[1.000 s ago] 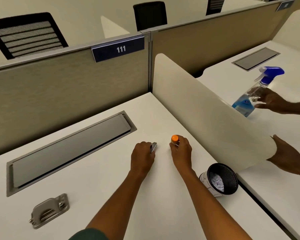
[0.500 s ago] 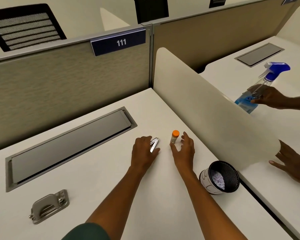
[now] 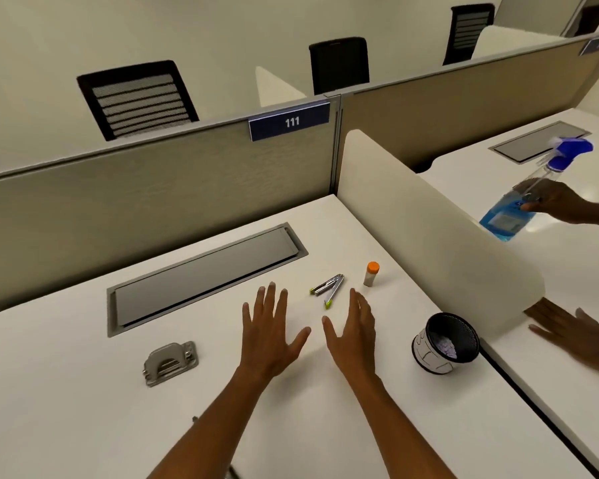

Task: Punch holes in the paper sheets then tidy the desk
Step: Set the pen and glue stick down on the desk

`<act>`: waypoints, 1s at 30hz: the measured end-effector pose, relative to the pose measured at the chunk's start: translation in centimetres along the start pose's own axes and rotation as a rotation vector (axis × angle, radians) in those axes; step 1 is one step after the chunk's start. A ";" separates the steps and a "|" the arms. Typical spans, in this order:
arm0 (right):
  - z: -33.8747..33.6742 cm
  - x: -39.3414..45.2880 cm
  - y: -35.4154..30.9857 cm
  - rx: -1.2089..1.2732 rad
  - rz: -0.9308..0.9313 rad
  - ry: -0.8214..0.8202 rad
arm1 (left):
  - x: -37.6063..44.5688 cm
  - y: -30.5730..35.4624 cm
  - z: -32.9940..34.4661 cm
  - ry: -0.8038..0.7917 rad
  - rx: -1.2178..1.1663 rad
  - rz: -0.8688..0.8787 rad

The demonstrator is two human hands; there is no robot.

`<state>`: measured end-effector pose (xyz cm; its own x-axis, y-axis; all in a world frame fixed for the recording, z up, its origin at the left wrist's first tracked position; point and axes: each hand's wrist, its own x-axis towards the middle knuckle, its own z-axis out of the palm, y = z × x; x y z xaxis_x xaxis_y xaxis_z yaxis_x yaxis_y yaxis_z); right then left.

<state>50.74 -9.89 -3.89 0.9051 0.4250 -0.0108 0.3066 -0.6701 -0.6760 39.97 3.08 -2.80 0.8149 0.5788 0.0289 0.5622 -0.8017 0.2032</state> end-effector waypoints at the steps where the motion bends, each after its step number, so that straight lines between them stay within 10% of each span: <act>1: 0.2 -0.7 -0.3 -0.028 -0.028 -0.019 | -0.8 -0.6 -0.3 0.000 0.008 -0.014; 18: 6.2 -16.0 -7.4 -0.424 -0.481 -0.256 | -20.0 -14.4 -3.8 0.062 0.040 -0.264; 30: 9.5 -23.5 -9.7 -0.440 -0.418 -0.337 | -29.7 -21.0 -4.5 0.054 0.052 -0.372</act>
<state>23.68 -7.64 -4.06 0.5661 0.8193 -0.0909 0.7649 -0.5632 -0.3128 3.34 3.41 -3.47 0.5458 0.8378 0.0143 0.8258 -0.5407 0.1601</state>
